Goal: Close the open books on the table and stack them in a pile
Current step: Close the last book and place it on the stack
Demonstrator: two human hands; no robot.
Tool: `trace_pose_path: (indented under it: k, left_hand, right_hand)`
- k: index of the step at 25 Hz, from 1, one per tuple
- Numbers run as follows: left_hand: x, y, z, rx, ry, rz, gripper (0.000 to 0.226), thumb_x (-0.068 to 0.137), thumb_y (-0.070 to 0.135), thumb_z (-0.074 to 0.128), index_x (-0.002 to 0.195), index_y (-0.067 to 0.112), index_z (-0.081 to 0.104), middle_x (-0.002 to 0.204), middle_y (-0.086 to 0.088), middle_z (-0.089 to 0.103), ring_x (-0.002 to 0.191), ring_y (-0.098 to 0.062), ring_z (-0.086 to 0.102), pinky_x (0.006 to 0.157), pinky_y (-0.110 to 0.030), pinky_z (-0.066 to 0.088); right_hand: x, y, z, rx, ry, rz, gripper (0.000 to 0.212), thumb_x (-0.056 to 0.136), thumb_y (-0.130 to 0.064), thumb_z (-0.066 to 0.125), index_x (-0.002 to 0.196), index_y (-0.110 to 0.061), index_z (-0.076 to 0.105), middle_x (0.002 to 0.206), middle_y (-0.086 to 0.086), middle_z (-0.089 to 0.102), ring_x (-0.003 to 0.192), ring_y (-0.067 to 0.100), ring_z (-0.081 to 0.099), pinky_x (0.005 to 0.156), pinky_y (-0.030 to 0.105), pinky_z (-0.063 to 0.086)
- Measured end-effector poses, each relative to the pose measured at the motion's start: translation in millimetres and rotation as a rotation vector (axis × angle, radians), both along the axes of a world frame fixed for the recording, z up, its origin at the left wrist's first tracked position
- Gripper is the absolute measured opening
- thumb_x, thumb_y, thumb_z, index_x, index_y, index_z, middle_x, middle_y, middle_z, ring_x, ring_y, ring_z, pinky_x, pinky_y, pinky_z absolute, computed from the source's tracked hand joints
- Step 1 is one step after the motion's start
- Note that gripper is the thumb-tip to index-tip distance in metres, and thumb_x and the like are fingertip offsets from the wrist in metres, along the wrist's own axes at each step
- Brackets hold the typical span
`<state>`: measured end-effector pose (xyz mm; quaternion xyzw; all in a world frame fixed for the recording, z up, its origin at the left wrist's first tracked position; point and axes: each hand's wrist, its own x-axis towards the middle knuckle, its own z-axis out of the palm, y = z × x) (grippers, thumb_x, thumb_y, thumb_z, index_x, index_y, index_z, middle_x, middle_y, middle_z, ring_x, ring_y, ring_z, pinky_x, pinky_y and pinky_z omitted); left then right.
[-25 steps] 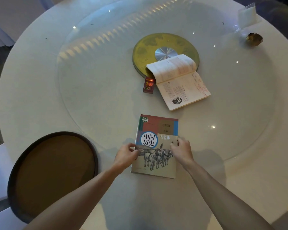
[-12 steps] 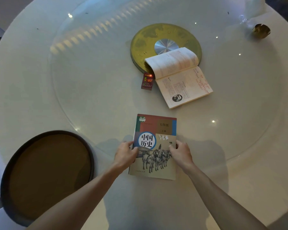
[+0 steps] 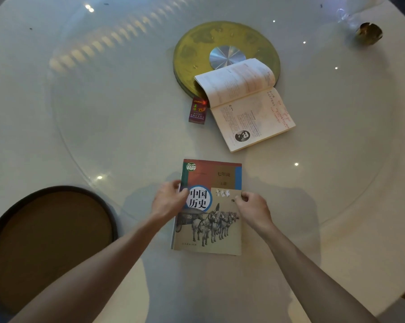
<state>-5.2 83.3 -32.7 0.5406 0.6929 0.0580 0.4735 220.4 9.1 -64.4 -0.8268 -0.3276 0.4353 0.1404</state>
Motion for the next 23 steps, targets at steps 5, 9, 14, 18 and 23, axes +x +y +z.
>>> trace_pose_path:
  k: [5, 9, 14, 18, 23]
  left_hand:
    - [72, 78, 5, 0.068, -0.165, 0.05, 0.06, 0.092, 0.034, 0.068, 0.146, 0.014, 0.051, 0.13, -0.004, 0.06, 0.119, -0.021, 0.06, 0.092, -0.028, 0.048]
    - [122, 130, -2, -0.139, -0.328, 0.272, 0.02, 0.086, 0.029, 0.073, 0.098, 0.014, 0.067, 0.101, -0.008, 0.064, 0.099, -0.022, 0.062, 0.096, -0.045, 0.055]
    - [163, 147, -25, -0.205, -0.35, 0.432, 0.047, 0.082, 0.03, 0.073, 0.119, 0.002, 0.062, 0.102, -0.016, 0.068, 0.095, -0.028, 0.067, 0.085, -0.041, 0.058]
    - [179, 149, -43, -0.235, -0.409, 0.507, 0.063, 0.068, 0.035, 0.07, 0.123, 0.007, 0.06, 0.117, -0.009, 0.071, 0.1, -0.027, 0.072, 0.09, -0.047, 0.06]
    - [180, 145, -49, -0.204, -0.346, 0.503, 0.049, 0.079, 0.031, 0.07, 0.121, 0.005, 0.062, 0.113, -0.009, 0.073, 0.098, -0.027, 0.072, 0.081, -0.039, 0.06]
  right_hand:
    - [62, 55, 2, 0.123, 0.082, -0.222, 0.047, 0.091, -0.03, 0.063, 0.133, -0.007, 0.063, 0.118, 0.007, 0.067, 0.11, 0.025, 0.064, 0.101, 0.048, 0.055]
    - [124, 110, 15, 0.257, -0.036, -0.238, 0.045, 0.094, -0.024, 0.064, 0.135, -0.007, 0.061, 0.11, 0.001, 0.061, 0.105, 0.02, 0.059, 0.095, 0.032, 0.047]
    - [184, 162, 18, 0.297, -0.028, -0.126, 0.049, 0.095, -0.016, 0.061, 0.144, -0.011, 0.054, 0.127, -0.008, 0.054, 0.11, 0.011, 0.051, 0.091, 0.025, 0.04]
    - [206, 180, 4, 0.226, -0.065, -0.046, 0.055, 0.082, -0.03, 0.06, 0.136, -0.023, 0.058, 0.133, 0.003, 0.062, 0.117, 0.026, 0.059, 0.101, 0.042, 0.051]
    - [220, 181, -12, 0.142, -0.117, -0.083, 0.05, 0.088, -0.035, 0.063, 0.133, -0.015, 0.057, 0.133, 0.009, 0.045, 0.108, 0.029, 0.062, 0.095, 0.044, 0.056]
